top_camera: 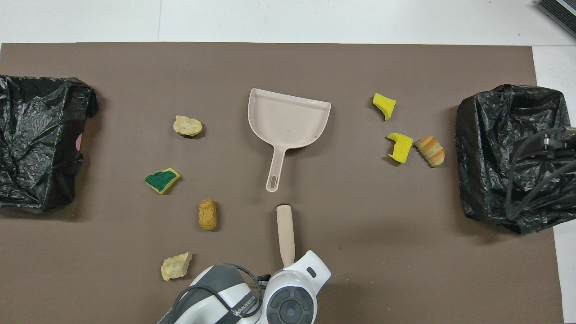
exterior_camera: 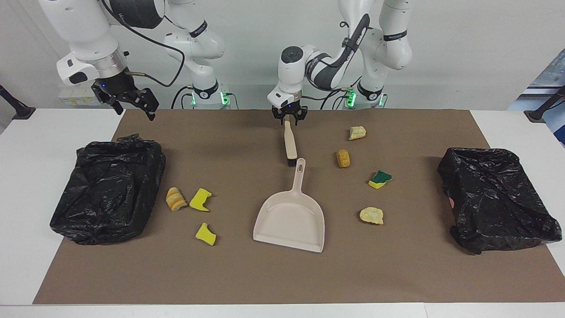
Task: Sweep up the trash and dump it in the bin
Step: 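Grasp the beige brush handle with the left gripper and lift it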
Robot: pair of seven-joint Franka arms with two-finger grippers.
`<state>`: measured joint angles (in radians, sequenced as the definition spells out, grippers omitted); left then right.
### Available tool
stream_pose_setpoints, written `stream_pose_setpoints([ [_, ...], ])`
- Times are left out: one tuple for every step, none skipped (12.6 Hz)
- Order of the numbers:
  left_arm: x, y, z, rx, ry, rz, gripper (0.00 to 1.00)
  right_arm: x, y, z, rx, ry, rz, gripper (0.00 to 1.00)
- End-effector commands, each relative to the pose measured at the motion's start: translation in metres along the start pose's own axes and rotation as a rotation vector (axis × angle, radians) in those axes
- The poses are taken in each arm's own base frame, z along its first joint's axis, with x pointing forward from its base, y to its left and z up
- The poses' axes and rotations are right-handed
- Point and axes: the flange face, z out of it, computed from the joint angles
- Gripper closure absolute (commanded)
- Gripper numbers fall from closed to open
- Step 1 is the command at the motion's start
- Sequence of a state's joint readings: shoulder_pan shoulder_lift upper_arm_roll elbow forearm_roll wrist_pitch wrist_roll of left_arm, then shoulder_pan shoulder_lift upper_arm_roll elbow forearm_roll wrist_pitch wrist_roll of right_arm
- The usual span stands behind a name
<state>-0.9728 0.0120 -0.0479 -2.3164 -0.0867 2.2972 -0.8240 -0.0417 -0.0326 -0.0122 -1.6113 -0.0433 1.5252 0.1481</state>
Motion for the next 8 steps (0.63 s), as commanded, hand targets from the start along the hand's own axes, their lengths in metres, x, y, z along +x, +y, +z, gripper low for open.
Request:
stream_pose_setpoints([
  [0.003, -0.002, -0.01, -0.026, 0.005, -0.003, 1.0, -0.006, 0.004, -0.003, 0.001, 0.009, -0.012, 0.0],
  [0.004, -0.001, -0.015, -0.033, 0.011, 0.001, 1.0, 0.001, 0.01, -0.003, 0.025, 0.029, -0.006, 0.0],
  [0.006, -0.003, -0.021, -0.032, 0.009, -0.002, 1.0, -0.001, 0.009, -0.004, 0.027, 0.03, -0.019, 0.0],
  [0.006, -0.001, -0.03, -0.02, -0.003, -0.004, 1.0, -0.001, 0.001, -0.003, 0.028, 0.033, -0.048, 0.0],
  [0.007, -0.003, -0.039, -0.001, -0.023, -0.006, 1.0, 0.001, -0.005, -0.002, 0.027, 0.031, -0.056, 0.0],
  [0.006, -0.011, -0.049, 0.023, -0.045, -0.015, 1.0, 0.004, -0.022, 0.008, 0.027, 0.013, -0.079, 0.0],
  [0.008, -0.023, -0.054, 0.053, -0.068, -0.033, 1.0, 0.008, -0.041, 0.015, 0.02, 0.003, -0.105, 0.0],
  [0.01, -0.036, -0.06, 0.079, -0.089, -0.049, 1.0, 0.015, -0.054, 0.023, 0.019, -0.012, -0.118, 0.0],
])
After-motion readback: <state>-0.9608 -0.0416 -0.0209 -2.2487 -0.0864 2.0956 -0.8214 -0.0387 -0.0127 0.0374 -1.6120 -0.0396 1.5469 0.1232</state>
